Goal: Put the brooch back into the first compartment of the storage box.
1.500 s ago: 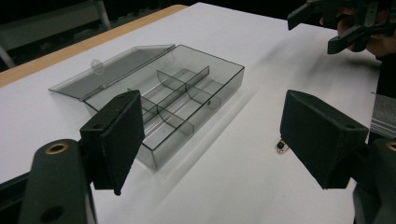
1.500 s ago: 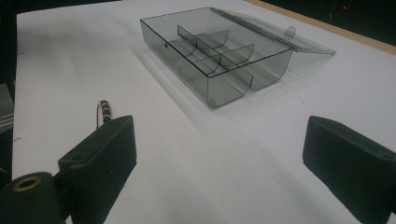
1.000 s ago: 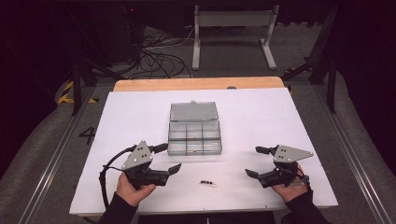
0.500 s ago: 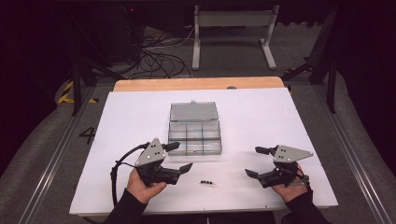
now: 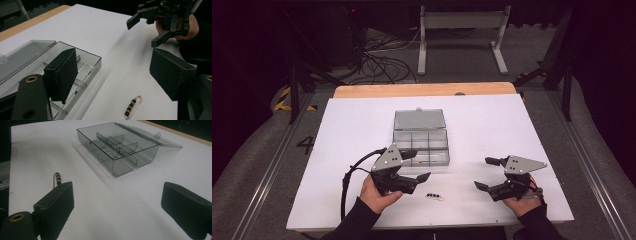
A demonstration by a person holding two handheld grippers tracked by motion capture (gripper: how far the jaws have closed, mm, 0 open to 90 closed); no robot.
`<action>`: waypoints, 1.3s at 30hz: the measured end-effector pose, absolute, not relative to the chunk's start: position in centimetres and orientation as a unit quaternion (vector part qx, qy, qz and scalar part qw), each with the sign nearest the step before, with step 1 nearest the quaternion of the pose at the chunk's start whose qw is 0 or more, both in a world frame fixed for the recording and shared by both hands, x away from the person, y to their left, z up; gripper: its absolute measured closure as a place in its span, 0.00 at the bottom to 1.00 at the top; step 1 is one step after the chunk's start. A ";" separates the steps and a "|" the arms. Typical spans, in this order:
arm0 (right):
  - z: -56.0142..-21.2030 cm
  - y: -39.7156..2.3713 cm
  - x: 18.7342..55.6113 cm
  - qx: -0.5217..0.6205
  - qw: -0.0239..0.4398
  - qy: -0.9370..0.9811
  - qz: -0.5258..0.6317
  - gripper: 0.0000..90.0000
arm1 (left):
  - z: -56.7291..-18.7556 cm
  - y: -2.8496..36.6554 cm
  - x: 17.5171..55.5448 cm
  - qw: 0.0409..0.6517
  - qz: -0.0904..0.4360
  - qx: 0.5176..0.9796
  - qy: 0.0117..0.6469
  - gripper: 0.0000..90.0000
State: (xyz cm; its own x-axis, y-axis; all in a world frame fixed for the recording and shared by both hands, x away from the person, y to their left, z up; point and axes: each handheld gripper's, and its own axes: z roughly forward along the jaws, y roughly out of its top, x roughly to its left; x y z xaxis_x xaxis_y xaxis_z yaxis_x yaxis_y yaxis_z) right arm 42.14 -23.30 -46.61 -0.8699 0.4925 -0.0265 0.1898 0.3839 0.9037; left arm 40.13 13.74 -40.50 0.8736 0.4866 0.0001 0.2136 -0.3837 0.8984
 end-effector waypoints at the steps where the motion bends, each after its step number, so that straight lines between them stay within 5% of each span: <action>1: -46.6 -23.3 42.1 0.208 0.148 0.819 0.515 0.13 | -40.6 13.6 40.2 0.510 0.132 0.823 0.213 0.26; 7: -46.6 -23.4 42.2 0.208 0.147 0.819 0.515 0.13 | -40.7 13.2 40.3 0.505 0.121 0.828 0.211 0.31; 12: -46.6 -23.3 42.2 0.208 0.146 0.819 0.514 0.13 | -40.8 12.8 40.5 0.504 0.063 0.834 0.217 0.36; 24: -46.7 -23.3 42.2 0.209 0.144 0.820 0.513 0.13 | -41.2 11.2 40.2 0.436 0.095 0.879 0.165 0.46; 39: -46.7 -23.3 42.2 0.208 0.143 0.821 0.512 0.13 | -42.7 9.9 41.4 0.384 0.033 0.907 0.172 0.51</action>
